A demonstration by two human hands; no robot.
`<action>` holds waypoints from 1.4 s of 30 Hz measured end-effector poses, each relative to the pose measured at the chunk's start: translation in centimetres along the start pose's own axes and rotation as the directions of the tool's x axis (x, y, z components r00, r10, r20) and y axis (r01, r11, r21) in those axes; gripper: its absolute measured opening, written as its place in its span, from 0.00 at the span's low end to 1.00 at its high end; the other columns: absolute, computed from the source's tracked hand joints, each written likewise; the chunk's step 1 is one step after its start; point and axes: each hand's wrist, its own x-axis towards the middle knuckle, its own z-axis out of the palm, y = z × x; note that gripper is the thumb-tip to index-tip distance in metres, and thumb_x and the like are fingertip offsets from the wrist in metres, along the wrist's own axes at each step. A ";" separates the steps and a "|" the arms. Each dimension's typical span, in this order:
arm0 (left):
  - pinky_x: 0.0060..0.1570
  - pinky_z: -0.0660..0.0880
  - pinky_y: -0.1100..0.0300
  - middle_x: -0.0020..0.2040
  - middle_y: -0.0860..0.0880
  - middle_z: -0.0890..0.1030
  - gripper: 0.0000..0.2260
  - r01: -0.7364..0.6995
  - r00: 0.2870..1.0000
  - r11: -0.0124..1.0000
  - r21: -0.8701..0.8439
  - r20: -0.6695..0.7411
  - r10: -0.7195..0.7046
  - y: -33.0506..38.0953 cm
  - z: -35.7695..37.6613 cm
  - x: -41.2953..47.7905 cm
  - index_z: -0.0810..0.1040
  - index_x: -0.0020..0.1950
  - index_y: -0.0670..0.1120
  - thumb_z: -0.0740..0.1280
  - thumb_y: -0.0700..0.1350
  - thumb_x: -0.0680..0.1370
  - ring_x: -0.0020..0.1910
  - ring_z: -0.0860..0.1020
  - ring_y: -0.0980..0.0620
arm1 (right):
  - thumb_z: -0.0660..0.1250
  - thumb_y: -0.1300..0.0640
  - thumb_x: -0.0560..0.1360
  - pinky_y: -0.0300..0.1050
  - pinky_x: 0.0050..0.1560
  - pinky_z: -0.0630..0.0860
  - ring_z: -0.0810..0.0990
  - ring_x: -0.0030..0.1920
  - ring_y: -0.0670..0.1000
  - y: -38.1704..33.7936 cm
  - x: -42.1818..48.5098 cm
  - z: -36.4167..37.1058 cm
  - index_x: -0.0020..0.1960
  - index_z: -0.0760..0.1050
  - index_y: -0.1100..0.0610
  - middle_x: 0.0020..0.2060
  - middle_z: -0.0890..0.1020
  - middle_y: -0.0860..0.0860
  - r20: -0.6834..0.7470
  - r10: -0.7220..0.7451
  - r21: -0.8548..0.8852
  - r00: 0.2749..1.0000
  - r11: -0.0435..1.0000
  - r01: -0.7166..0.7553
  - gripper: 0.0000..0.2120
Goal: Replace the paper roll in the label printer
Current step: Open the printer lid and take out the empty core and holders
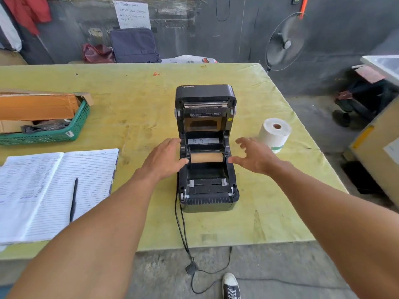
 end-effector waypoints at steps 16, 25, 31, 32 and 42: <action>0.55 0.70 0.53 0.56 0.45 0.74 0.23 -0.001 0.997 0.995 0.097 0.072 -0.006 0.6 2.9 2.7 0.73 0.66 0.41 0.74 0.47 0.75 0.58 0.75 0.43 | 0.74 0.44 0.72 0.53 0.55 0.77 0.78 0.57 0.59 -0.3 3.9 2.6 0.74 0.68 0.58 0.65 0.75 0.56 0.113 -0.160 -0.153 0.981 0.972 0.177 0.36; 0.57 0.72 0.51 0.54 0.45 0.73 0.17 0.015 0.996 0.999 0.045 0.091 -0.019 -0.3 4.2 3.7 0.79 0.60 0.44 0.74 0.49 0.75 0.56 0.74 0.43 | 0.75 0.46 0.73 0.44 0.44 0.67 0.73 0.47 0.52 -0.2 5.3 3.0 0.66 0.77 0.59 0.52 0.73 0.50 0.111 -0.182 -0.082 0.977 0.978 0.191 0.26; 0.57 0.71 0.50 0.53 0.47 0.71 0.15 0.008 0.995 1.000 0.024 0.098 -0.011 -0.1 3.9 3.8 0.78 0.58 0.45 0.73 0.49 0.75 0.56 0.73 0.45 | 0.75 0.47 0.73 0.45 0.46 0.70 0.74 0.48 0.52 -0.3 5.0 2.3 0.63 0.79 0.59 0.52 0.76 0.50 0.096 -0.174 -0.032 0.980 0.984 0.178 0.23; 0.56 0.71 0.51 0.52 0.48 0.71 0.15 0.001 0.995 1.000 0.021 0.096 -0.003 0.1 3.7 3.9 0.78 0.58 0.45 0.73 0.49 0.75 0.55 0.73 0.46 | 0.75 0.47 0.73 0.45 0.47 0.71 0.74 0.48 0.52 -0.4 4.9 2.0 0.62 0.80 0.60 0.53 0.78 0.52 0.097 -0.163 -0.031 0.982 0.985 0.167 0.23; 0.45 0.73 0.56 0.50 0.43 0.80 0.13 -0.013 0.997 0.987 -0.161 0.070 0.025 2.5 -0.1 3.2 0.78 0.63 0.43 0.68 0.44 0.79 0.46 0.78 0.44 | 0.73 0.49 0.74 0.47 0.46 0.78 0.81 0.46 0.55 -2.1 2.6 -1.0 0.58 0.81 0.58 0.47 0.85 0.55 0.040 0.015 0.147 0.999 0.989 -0.021 0.17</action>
